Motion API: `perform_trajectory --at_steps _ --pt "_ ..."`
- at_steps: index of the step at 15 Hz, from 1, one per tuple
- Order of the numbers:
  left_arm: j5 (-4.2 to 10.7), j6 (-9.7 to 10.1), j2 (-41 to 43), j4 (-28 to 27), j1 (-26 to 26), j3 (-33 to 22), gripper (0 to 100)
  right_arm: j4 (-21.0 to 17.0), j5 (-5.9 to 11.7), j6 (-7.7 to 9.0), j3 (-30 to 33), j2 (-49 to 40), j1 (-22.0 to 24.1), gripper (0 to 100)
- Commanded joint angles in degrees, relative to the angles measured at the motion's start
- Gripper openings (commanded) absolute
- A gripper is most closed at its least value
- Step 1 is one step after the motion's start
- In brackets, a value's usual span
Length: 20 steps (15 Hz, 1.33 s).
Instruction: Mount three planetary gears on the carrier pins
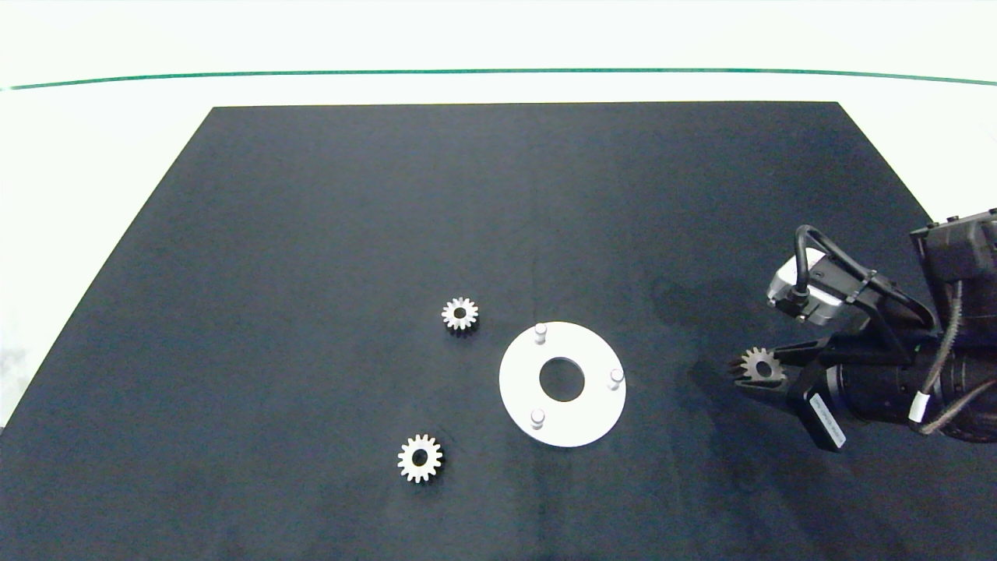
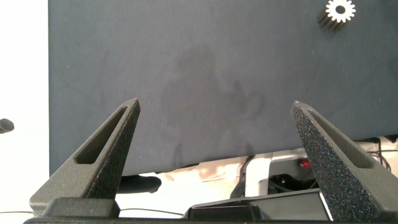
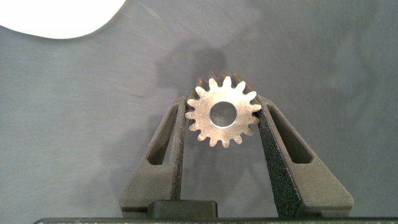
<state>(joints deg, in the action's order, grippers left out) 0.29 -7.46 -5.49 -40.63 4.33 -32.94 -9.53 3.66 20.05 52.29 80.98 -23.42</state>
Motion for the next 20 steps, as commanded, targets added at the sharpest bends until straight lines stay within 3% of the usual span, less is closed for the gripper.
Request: perform_trajectory --at_steps 1,2,4,6,8,12,14,20 --pt "-0.03 -0.1 -0.05 -0.24 -0.02 -0.11 100 -3.21 0.03 -0.1 4.14 -1.27 -4.27 19" --pt "-0.03 -0.19 -0.05 -0.15 -0.11 -0.11 100 -5.32 0.39 -0.28 6.6 -0.03 -7.7 19" --pt "0.06 -0.27 0.04 -0.15 -0.11 -0.2 100 -5.85 2.76 -2.12 8.8 2.95 -11.39 19" --pt "0.06 -0.27 -0.05 -0.15 -0.11 -0.37 100 -5.94 3.37 -2.3 11.08 6.12 -13.85 19" --pt "0.06 -0.27 0.04 -0.15 -0.11 -0.81 100 -5.94 6.1 -2.3 12.67 8.75 -15.78 19" --pt "0.06 -0.27 -0.14 -0.15 0.07 -1.95 100 -6.02 6.54 -2.3 14.07 11.13 -16.75 19" --pt "0.06 -0.27 -0.23 -0.15 -0.02 -1.87 100 -6.02 7.68 -2.3 14.07 11.92 -16.75 19" --pt "-0.03 -0.19 0.12 -0.24 -0.02 -1.87 100 -6.02 7.77 -2.21 15.57 13.94 -16.92 19"
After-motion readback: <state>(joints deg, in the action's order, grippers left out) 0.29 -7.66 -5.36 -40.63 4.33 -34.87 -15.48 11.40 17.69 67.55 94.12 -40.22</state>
